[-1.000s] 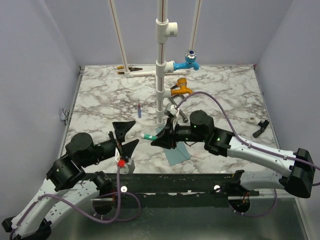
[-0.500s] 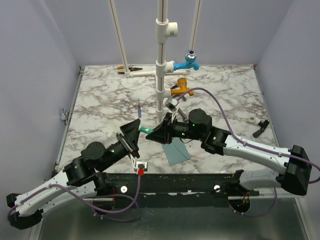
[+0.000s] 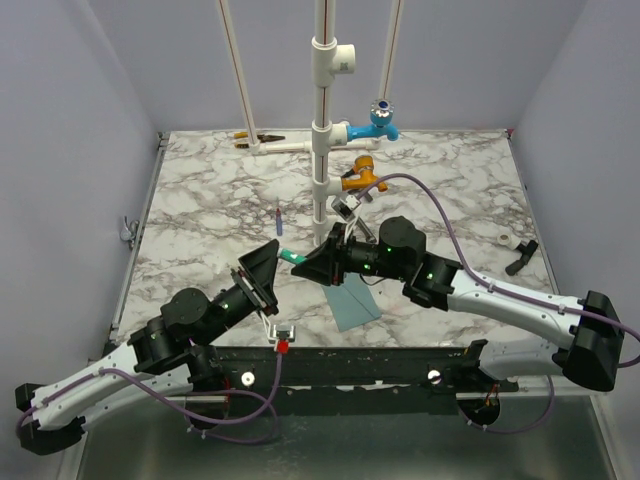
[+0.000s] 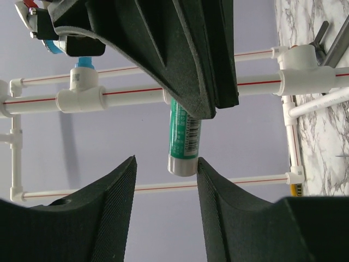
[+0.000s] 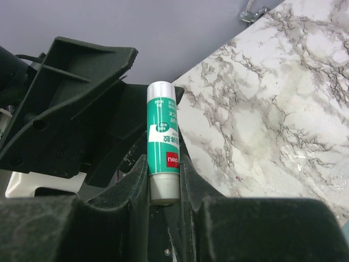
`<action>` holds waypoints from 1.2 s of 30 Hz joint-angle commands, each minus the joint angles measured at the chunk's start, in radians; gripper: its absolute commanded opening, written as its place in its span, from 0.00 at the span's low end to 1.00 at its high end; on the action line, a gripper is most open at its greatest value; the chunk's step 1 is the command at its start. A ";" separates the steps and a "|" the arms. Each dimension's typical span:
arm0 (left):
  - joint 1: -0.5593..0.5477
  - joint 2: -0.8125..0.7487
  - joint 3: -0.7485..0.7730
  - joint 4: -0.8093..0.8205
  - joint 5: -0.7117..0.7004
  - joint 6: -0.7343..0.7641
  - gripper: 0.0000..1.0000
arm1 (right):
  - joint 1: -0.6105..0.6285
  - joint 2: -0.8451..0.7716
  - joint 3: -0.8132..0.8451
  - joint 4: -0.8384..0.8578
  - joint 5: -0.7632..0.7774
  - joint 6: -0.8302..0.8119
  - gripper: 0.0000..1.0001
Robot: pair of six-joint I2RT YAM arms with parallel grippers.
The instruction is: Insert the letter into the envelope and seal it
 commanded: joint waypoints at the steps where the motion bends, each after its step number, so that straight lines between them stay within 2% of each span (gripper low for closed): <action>1: -0.021 -0.008 -0.014 0.023 -0.022 0.038 0.44 | 0.001 0.013 0.037 0.007 0.007 -0.002 0.01; 8: -0.035 0.010 -0.008 0.021 -0.041 0.041 0.27 | 0.001 0.032 0.064 -0.016 -0.021 -0.022 0.01; 11: -0.040 0.018 0.003 0.019 -0.056 0.023 0.10 | 0.001 0.035 0.066 -0.026 -0.025 -0.027 0.01; 12: -0.041 0.018 0.006 0.018 -0.061 0.018 0.01 | 0.001 0.035 0.066 -0.029 -0.027 -0.031 0.01; 15: -0.041 0.038 0.033 -0.012 -0.079 -0.055 0.00 | 0.001 0.035 0.072 -0.061 -0.019 -0.062 0.01; 18: -0.045 0.065 0.120 -0.195 -0.046 -0.218 0.00 | 0.001 0.039 0.090 -0.116 0.004 -0.160 0.01; 22: -0.092 0.090 0.165 -0.408 0.026 -0.438 0.00 | 0.001 0.086 0.183 -0.242 0.005 -0.374 0.01; 25: -0.098 0.151 0.238 -0.525 0.104 -0.640 0.00 | 0.001 0.081 0.193 -0.300 -0.006 -0.529 0.01; 29: -0.097 0.243 0.337 -0.651 0.244 -0.907 0.00 | 0.003 0.013 0.114 -0.296 -0.082 -0.748 0.01; 32: -0.092 0.304 0.379 -0.701 0.355 -1.049 0.00 | 0.002 -0.026 0.057 -0.298 -0.125 -0.903 0.01; 36: -0.020 0.381 0.435 -0.726 0.514 -1.191 0.00 | 0.003 -0.061 0.023 -0.324 -0.140 -1.002 0.01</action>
